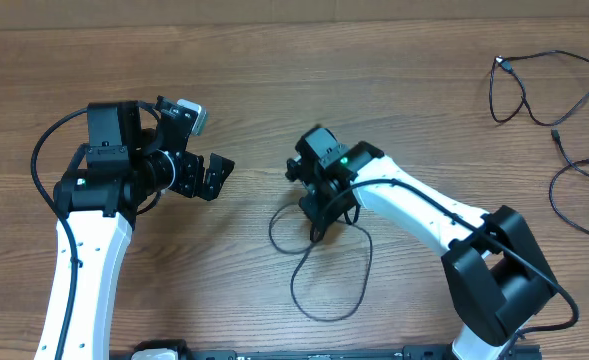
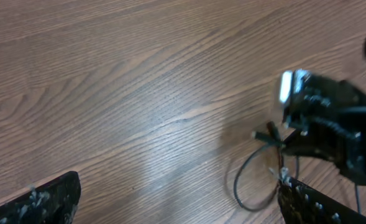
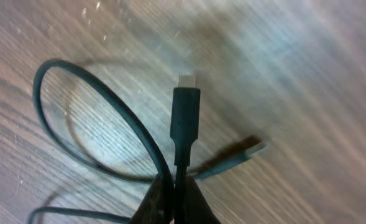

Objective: Untangle cables
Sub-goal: 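Lift the cable and carry it toward the upper right with the right gripper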

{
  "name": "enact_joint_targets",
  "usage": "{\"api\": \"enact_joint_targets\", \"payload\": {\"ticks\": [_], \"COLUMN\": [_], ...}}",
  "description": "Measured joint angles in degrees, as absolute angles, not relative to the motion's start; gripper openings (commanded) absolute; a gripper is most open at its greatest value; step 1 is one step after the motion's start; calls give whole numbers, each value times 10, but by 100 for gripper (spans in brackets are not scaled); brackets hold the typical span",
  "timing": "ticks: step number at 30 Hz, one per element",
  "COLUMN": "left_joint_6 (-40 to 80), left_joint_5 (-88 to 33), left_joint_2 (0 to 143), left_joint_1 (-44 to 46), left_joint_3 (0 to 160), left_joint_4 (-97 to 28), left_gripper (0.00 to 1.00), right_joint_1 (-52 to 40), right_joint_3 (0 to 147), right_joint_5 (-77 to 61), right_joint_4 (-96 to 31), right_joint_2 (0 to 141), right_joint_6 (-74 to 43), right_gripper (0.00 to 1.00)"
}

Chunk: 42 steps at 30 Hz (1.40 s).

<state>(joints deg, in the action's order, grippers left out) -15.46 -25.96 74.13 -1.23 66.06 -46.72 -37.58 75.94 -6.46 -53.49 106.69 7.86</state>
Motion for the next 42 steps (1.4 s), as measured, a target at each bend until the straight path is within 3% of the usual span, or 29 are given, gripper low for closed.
{"api": "enact_joint_targets", "payload": {"ticks": [9, 29, 42], "left_joint_6": [-155, -155, -155], "left_joint_5": [-260, -260, -260], "left_joint_2": [741, 741, 741], "left_joint_1": [-12, -12, -12], "left_joint_3": [661, 661, 661], "left_joint_4": [-467, -467, -467], "left_gripper": [100, 100, 100], "right_joint_1": [-355, -206, -126], "right_joint_3": [874, 1044, 1196], "right_joint_5": [-25, -21, -26], "right_joint_4": [-596, -655, -785], "right_joint_2": [1067, 1067, 1071], "right_joint_6": [67, -55, -128], "right_gripper": [4, 4, 4]}}
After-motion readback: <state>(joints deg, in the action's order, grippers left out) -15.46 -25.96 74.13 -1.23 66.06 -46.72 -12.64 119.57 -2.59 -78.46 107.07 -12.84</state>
